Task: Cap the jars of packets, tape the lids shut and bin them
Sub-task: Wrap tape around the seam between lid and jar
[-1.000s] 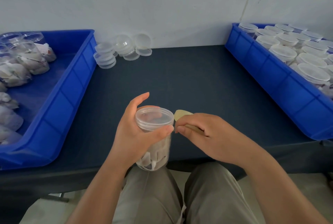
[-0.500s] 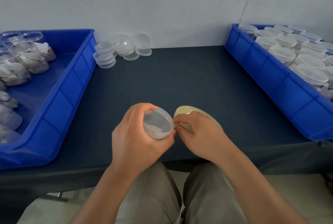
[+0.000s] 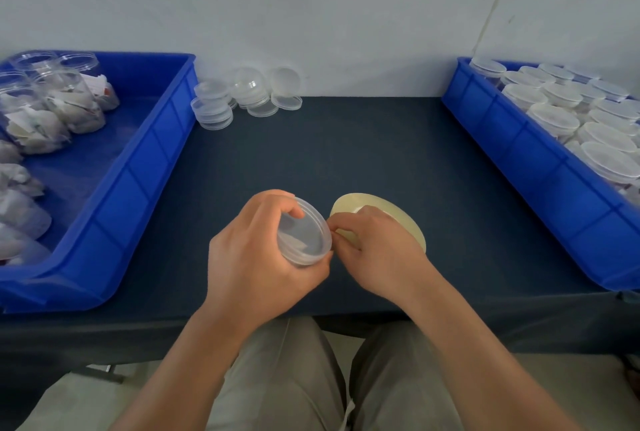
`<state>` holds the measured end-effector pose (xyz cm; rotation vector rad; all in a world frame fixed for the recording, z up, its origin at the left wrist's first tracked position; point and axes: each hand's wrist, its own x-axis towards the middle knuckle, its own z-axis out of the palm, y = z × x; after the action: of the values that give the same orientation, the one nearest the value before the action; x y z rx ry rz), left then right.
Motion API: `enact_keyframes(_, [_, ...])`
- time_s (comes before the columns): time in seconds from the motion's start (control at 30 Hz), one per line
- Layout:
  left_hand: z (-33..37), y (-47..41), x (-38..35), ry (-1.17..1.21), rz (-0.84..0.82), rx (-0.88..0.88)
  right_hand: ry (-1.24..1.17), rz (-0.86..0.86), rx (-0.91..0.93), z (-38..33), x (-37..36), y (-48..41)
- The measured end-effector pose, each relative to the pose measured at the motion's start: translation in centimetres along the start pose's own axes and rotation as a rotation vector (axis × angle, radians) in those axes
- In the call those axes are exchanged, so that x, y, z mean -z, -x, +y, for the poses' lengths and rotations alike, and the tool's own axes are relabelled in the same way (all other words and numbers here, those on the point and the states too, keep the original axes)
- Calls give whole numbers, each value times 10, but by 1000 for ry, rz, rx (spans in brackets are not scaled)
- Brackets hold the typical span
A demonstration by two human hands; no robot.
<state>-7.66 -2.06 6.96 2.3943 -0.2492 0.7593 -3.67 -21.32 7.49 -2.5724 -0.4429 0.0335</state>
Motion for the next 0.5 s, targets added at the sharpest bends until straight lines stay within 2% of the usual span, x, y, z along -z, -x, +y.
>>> enact_keyframes(0.1, [6,1,8,115,-4,32,56,11,-19,4,-12,-7])
enact_keyframes(0.13, [16,4,9,254,-87,56,117,32,-75,7,-15,-12])
enact_keyframes(0.2, [49,3,5,572,-441,124,202,100,-232,20,-13,-24])
enact_keyframes(0.23, [65,9,3,631,-535,130,172,128,-266,28,-9,-27])
enact_keyframes(0.3, [71,18,4,645,-351,61,18,223,-174,39,3,-29])
enact_keyframes(0.37, [53,17,13,558,-149,105,-14,284,-50,43,12,-23])
enact_keyframes(0.5, [14,9,23,560,-18,291,128,248,-7,47,10,-10])
